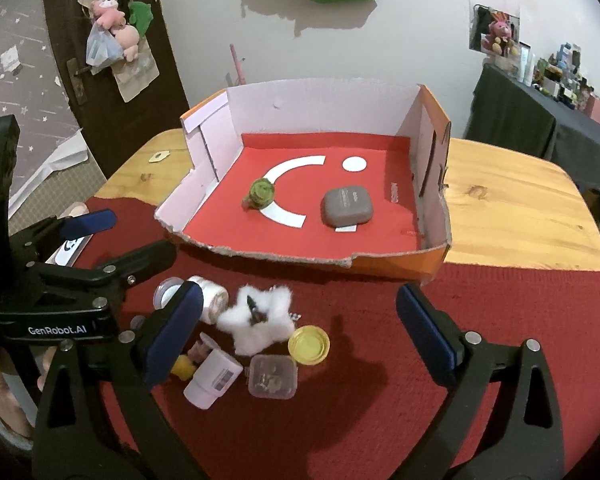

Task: Organize objects
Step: 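Withdraw both grippers from the box back toward the remaining items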

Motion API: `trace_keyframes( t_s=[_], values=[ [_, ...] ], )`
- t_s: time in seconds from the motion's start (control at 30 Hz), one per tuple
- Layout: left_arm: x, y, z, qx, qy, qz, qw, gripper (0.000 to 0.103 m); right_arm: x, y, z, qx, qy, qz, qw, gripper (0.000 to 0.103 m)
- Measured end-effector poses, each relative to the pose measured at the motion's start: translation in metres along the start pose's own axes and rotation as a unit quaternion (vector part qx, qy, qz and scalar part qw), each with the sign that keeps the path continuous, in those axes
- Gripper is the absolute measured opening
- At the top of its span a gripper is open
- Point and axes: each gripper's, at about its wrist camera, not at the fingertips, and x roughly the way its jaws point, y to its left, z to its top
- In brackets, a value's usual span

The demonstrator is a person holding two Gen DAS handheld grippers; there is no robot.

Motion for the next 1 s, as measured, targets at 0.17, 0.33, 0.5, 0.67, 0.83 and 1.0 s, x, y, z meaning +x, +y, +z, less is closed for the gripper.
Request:
trace_keyframes(
  t_s=[0.17, 0.33, 0.5, 0.67, 0.83, 1.0],
  values=[
    [-0.002, 0.001, -0.007, -0.003, 0.001, 0.003, 1.0, 0.103, -0.001, 0.001, -0.008, 0.002, 0.002, -0.002, 1.0, 0.099],
    [-0.002, 0.004, -0.016, -0.01, 0.005, 0.002, 0.9999, 0.103, -0.004, 0.002, -0.017, 0.003, 0.0, -0.004, 1.0, 0.099],
    [-0.002, 0.004, -0.028, -0.013, 0.01, 0.0, 0.9999, 0.103, -0.005, 0.004, -0.027, 0.004, 0.002, -0.004, 1.0, 0.099],
    [-0.002, 0.003, -0.04, -0.013, 0.015, -0.002, 0.9998, 0.103, -0.004, 0.005, -0.038, 0.003, 0.006, -0.005, 1.0, 0.099],
    [-0.002, 0.002, -0.05, -0.015, 0.021, -0.005, 0.9997, 0.103, -0.003, 0.006, -0.049, 0.002, 0.009, -0.009, 1.0, 0.099],
    [0.0, -0.001, -0.058, -0.013, 0.026, -0.004, 0.9996, 0.103, -0.002, 0.005, -0.057, 0.004, 0.01, -0.011, 1.0, 0.099]
  ],
)
